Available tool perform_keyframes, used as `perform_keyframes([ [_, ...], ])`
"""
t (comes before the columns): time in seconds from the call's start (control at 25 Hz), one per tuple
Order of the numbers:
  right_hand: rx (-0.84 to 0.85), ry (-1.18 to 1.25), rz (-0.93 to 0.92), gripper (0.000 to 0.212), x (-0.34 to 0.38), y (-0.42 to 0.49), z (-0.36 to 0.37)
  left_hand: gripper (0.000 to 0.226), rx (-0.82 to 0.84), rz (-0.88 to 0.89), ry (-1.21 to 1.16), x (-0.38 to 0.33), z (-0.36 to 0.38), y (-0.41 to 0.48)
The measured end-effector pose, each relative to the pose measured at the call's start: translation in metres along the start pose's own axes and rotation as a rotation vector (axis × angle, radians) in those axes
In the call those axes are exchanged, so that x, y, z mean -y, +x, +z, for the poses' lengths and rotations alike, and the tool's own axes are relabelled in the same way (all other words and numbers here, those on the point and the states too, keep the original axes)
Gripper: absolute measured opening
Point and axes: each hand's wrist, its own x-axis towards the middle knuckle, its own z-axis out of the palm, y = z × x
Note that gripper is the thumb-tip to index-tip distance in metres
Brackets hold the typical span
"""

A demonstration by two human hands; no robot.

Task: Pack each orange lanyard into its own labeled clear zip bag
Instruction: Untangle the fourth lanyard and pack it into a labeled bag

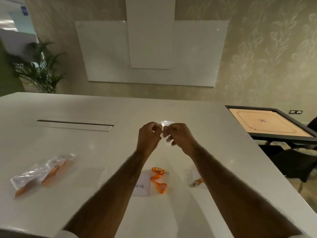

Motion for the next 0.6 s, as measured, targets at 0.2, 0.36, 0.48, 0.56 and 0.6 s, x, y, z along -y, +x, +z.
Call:
perform_keyframes([
  [0.2,-0.218,-0.187,-0.05,0.012,-0.005,0.008,-0.006,0.03,0.054,-0.018,0.218,0.006,0.009,0.0],
  [0.36,-0.115,-0.323,-0.078,0.004,0.004,0.013,-0.007,0.028,0.084,0.011,0.268,0.008,0.006,0.013],
  [0.48,-0.048,-0.229,-0.042,0.008,0.017,0.018,-0.005,0.043,0.194,0.141,0.166,0.015,-0.007,0.026],
  [0.56,0.011,-0.128,-0.006,0.005,0.024,0.021,-0.005,0.109,0.424,0.146,0.041,0.022,-0.014,0.031],
  [0.6,0.028,-0.125,-0.003,0.01,0.027,0.021,-0.004,0.13,0.473,0.173,0.041,0.025,-0.015,0.033],
])
